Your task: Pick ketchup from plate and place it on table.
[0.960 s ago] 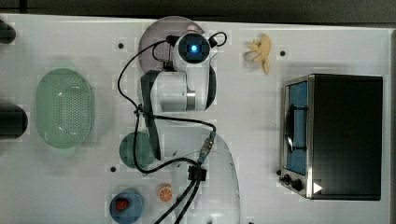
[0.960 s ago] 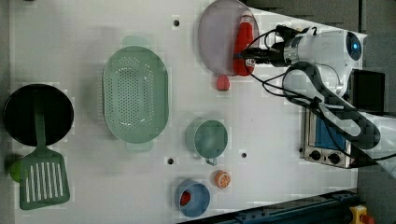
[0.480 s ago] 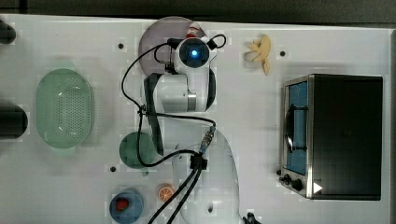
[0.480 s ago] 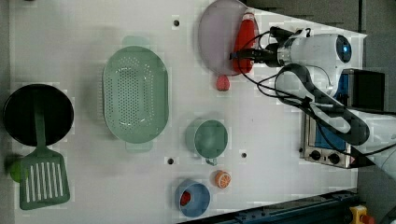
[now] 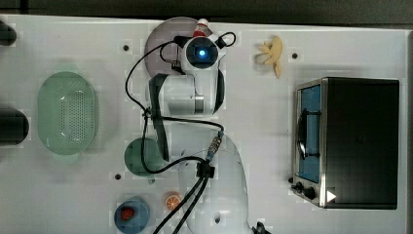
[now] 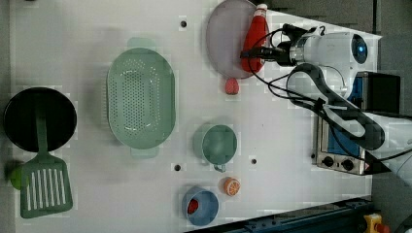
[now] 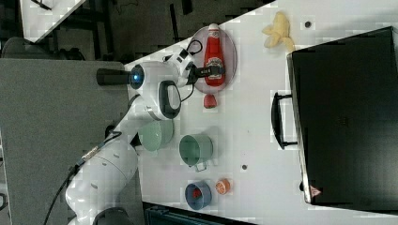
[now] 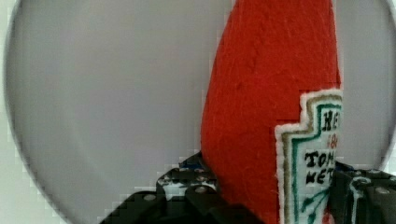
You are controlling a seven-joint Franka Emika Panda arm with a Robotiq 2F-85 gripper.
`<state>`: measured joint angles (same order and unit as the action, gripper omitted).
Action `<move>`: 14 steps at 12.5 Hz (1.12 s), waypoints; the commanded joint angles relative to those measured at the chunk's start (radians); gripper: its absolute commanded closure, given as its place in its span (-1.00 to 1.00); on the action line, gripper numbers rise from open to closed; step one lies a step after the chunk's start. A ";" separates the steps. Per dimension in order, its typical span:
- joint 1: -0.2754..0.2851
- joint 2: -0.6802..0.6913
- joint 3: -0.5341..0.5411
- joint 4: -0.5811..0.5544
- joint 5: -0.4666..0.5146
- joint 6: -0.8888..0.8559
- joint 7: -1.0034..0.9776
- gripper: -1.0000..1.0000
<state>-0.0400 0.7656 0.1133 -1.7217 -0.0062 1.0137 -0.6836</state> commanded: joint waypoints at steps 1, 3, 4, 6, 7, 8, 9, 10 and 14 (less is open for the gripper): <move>-0.011 -0.150 0.009 0.020 -0.003 -0.036 0.038 -0.27; -0.011 -0.212 0.008 0.019 -0.003 -0.084 0.074 -0.27; -0.012 -0.245 0.006 0.019 -0.003 -0.135 0.086 -0.27; -0.016 -0.315 0.005 0.014 -0.003 -0.252 0.111 -0.27; -0.021 -0.351 0.004 0.011 -0.003 -0.308 0.134 -0.26; -0.026 -0.386 0.001 0.008 -0.003 -0.362 0.162 -0.27; -0.028 -0.420 -0.004 0.000 -0.002 -0.411 0.185 -0.27; -0.032 -0.455 -0.008 -0.011 -0.002 -0.447 0.206 -0.27; -0.051 -0.613 -0.033 -0.159 -0.002 -0.524 0.260 -0.26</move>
<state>-0.0756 0.1523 0.0909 -1.8477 -0.0025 0.5239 -0.4958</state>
